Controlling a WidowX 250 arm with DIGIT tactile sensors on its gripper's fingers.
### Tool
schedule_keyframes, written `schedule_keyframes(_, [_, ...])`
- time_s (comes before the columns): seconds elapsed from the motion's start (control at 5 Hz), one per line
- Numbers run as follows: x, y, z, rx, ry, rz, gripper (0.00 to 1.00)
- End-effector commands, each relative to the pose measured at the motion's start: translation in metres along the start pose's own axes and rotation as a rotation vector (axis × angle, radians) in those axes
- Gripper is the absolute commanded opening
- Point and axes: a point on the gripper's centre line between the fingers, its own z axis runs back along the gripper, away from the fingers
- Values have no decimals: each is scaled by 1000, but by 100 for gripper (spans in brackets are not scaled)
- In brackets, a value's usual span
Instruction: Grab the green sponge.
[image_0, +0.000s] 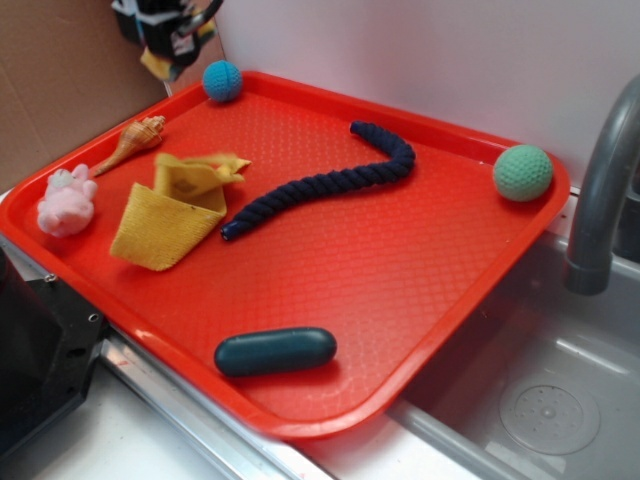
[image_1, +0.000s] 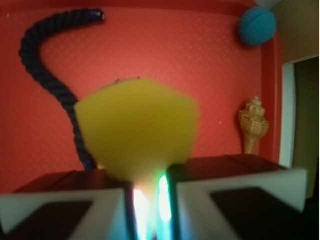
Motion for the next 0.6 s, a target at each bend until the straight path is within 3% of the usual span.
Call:
schedule_keyframes(0.0, [-5, -27, 44, 16, -16, 89, 0])
schedule_keyframes(0.4, [-41, -40, 78, -90, -50, 122, 0])
